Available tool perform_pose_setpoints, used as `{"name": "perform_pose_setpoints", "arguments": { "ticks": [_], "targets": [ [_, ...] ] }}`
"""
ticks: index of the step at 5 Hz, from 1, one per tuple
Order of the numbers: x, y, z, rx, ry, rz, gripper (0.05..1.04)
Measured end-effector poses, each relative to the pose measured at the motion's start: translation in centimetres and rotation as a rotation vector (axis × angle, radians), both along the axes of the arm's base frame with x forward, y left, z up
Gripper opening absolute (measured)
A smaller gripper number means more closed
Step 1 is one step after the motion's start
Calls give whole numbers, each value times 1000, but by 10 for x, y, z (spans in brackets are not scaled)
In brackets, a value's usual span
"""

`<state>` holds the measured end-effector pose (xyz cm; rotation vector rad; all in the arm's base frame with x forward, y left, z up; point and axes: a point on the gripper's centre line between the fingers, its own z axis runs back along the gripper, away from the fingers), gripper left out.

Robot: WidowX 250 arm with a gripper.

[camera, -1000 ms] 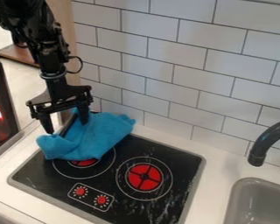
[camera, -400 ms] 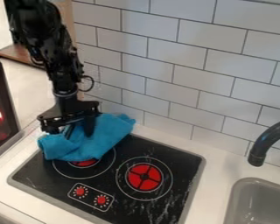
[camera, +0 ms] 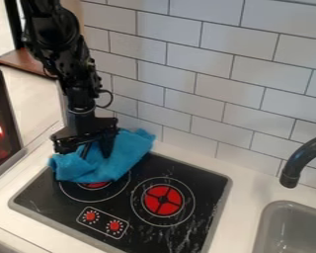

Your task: Move the cloth from the left burner to the right burner

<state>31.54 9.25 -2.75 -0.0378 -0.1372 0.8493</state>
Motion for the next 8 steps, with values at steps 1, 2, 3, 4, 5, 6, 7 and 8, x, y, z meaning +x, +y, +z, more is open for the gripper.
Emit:
{"name": "perform_pose_setpoints", "arguments": {
  "ticks": [1,2,3,4,5,6,7,8],
  "targets": [
    [-2,-24,-2,-39,14,-32,999],
    [-8,-53,-2,-67,33,-94,999],
    [-15,-70,-3,-68,48,-146,999],
    [-24,-82,-2,-68,57,-185,999],
    [-29,-87,1,-79,62,-202,999],
    [-32,-91,5,-107,74,-223,999],
    [-34,-92,14,-109,60,-240,999],
    [-32,-91,29,-122,31,-244,999]
  ]
}}
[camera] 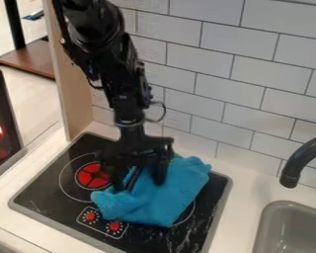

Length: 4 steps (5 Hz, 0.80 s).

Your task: Move the cloth from the left burner to the right burner

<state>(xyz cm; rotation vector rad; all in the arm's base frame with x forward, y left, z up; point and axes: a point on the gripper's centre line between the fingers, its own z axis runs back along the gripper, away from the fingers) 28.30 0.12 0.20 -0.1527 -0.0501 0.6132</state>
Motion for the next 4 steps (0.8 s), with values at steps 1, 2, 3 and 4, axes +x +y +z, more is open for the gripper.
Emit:
{"name": "perform_pose_setpoints", "arguments": {
  "ticks": [1,2,3,4],
  "targets": [
    [-2,1,17,-21,-33,-3,999],
    [-3,6,36,-29,-72,3,999],
    [-6,13,56,-55,-110,6,999],
    [-9,20,70,-64,-137,7,999]
  ]
}}
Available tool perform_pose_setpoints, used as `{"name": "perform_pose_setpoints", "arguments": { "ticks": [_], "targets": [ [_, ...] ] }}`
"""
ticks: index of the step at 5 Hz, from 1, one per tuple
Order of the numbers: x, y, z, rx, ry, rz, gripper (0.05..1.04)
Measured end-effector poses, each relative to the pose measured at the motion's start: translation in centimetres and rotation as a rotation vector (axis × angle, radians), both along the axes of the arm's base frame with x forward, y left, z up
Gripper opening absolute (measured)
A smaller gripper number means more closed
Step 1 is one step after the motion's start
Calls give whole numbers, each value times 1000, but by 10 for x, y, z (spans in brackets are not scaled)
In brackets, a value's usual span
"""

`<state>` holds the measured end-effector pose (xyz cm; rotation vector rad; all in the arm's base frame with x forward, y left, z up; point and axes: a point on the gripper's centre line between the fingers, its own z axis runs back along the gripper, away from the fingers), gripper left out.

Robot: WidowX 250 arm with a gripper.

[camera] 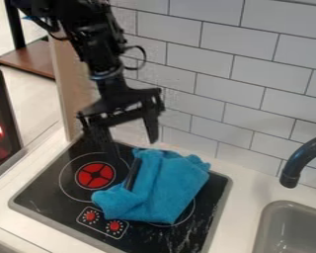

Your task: Move the cloth from the left burner to the right burner

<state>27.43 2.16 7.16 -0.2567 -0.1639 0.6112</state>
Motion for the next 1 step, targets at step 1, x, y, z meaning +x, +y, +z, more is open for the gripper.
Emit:
{"name": "perform_pose_setpoints", "arguments": {
  "ticks": [1],
  "targets": [
    [-2,5,1,-3,2,-5,999]
  ]
}}
